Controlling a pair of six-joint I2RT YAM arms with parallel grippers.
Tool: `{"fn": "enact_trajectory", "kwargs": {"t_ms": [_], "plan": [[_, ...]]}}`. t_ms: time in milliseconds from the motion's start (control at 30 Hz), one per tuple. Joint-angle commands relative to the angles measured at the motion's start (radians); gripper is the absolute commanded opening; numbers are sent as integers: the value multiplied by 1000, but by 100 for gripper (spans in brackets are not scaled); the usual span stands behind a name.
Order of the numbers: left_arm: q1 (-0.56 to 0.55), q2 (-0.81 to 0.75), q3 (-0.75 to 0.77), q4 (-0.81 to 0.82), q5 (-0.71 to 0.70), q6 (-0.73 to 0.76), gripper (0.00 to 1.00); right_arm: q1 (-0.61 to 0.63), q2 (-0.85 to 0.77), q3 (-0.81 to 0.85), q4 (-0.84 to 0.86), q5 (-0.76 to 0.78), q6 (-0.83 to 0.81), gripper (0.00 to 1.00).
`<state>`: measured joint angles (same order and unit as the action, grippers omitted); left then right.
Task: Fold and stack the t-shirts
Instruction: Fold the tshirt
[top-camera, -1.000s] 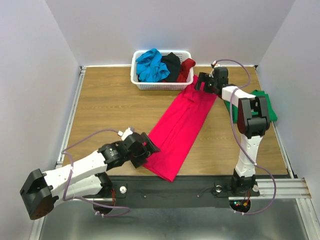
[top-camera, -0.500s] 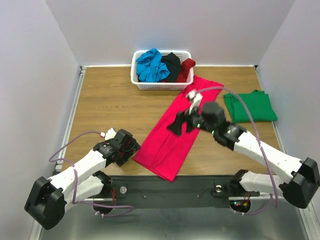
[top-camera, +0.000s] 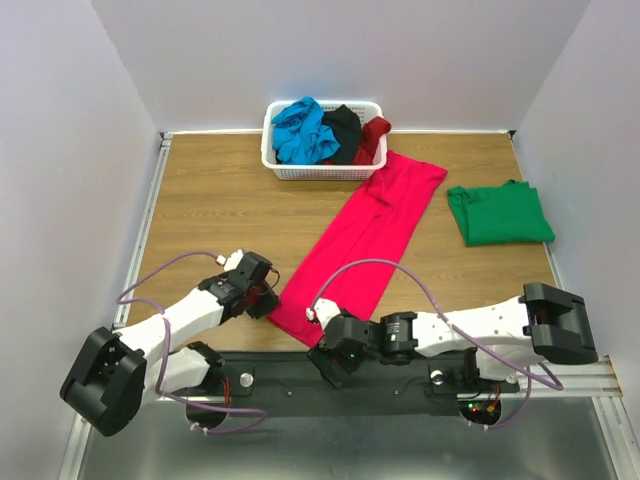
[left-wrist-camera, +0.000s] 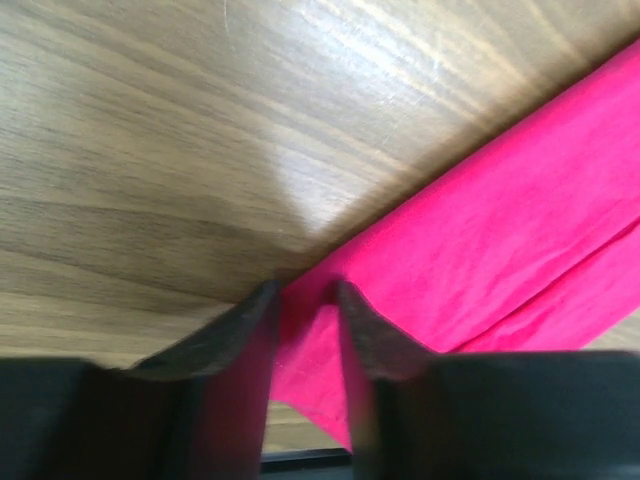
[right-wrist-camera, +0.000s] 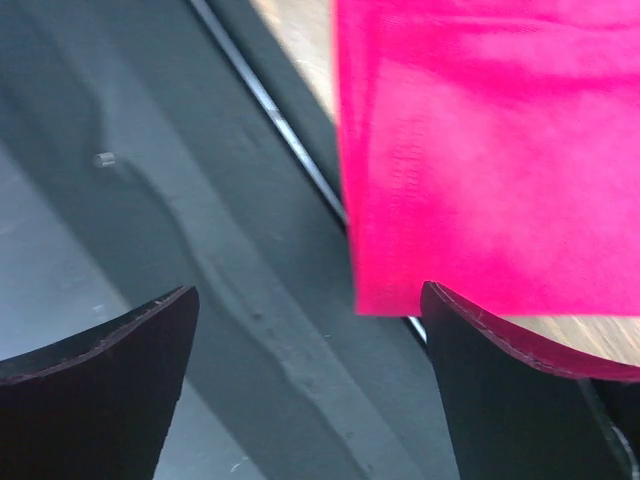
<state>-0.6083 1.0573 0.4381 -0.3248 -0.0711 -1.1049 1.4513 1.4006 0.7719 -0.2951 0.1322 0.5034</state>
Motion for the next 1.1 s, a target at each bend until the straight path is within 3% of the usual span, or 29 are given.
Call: {"fn": "enact_trajectory", "kwargs": {"t_ms": [0, 100, 233, 433, 467, 533, 567, 700, 800, 1067], "plan": [[-2, 7, -24, -31, 19, 60, 32, 38, 14, 32, -18, 102, 47, 96], [-2, 18, -21, -31, 27, 79, 29, 70, 70, 43, -19, 156, 37, 93], [-2, 21, -19, -30, 31, 89, 0, 72, 113, 67, -19, 211, 6, 89], [-2, -32, -44, -30, 40, 94, 0, 73, 195, 83, -19, 216, 1, 75], [-2, -45, -48, -28, 44, 91, 0, 73, 208, 81, -19, 222, 6, 63], [-2, -80, -64, -11, 56, 91, 0, 73, 218, 79, -19, 234, 18, 49], [-2, -92, -68, -8, 62, 91, 0, 72, 221, 79, -21, 241, 20, 36], [-2, -157, -78, -3, 67, 89, 0, 73, 227, 89, -32, 283, 23, 20], [-2, -194, -75, -10, 97, 86, 0, 73, 224, 104, -42, 317, 35, 1], [-2, -227, 8, -22, 111, 86, 0, 73, 117, 135, -87, 369, 72, 0]]}}
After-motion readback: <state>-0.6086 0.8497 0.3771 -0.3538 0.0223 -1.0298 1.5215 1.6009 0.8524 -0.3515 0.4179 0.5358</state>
